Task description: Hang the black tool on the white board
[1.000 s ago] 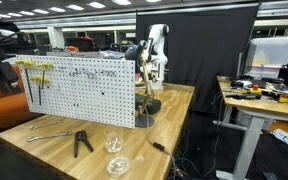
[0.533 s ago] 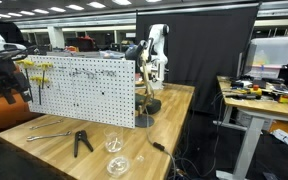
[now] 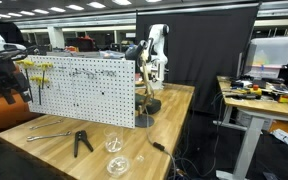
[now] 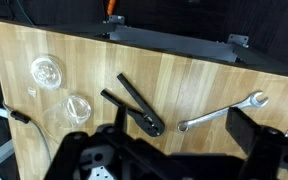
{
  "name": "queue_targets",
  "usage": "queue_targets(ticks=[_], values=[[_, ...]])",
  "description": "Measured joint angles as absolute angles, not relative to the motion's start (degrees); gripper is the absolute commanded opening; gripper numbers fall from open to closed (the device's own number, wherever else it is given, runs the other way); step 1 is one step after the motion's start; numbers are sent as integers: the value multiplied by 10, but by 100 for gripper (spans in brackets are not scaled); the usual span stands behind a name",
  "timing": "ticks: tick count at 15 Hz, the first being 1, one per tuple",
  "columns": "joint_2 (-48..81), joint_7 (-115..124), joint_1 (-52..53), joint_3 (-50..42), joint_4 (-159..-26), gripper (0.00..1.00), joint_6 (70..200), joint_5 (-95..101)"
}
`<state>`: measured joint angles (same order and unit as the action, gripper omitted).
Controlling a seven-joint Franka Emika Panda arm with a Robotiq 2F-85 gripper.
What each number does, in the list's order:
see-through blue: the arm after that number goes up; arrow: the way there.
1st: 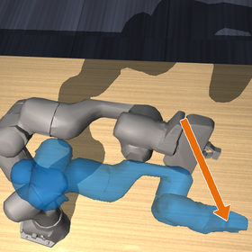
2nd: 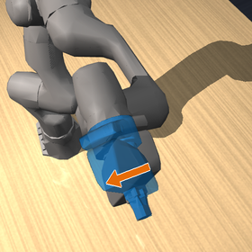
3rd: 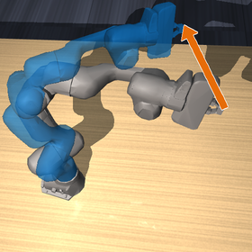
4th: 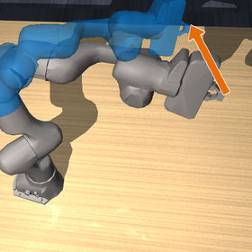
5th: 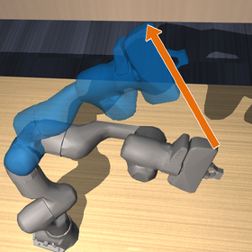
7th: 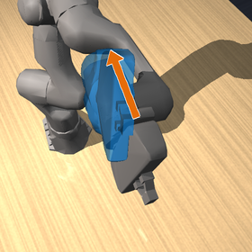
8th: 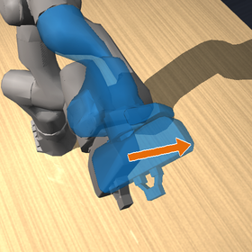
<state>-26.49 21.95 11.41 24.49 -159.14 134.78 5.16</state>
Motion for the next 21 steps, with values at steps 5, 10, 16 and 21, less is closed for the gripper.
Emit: queue_targets(ticks=[5, 10, 16, 21], values=[[-199, 162, 108, 236, -1591, 100, 1352, 136], [-65, 166, 88, 220, -1540, 100, 1402, 273], [58, 208, 85, 179, -1457, 100, 1405, 321], [55, 211, 99, 171, -1457, 100, 1409, 321]])
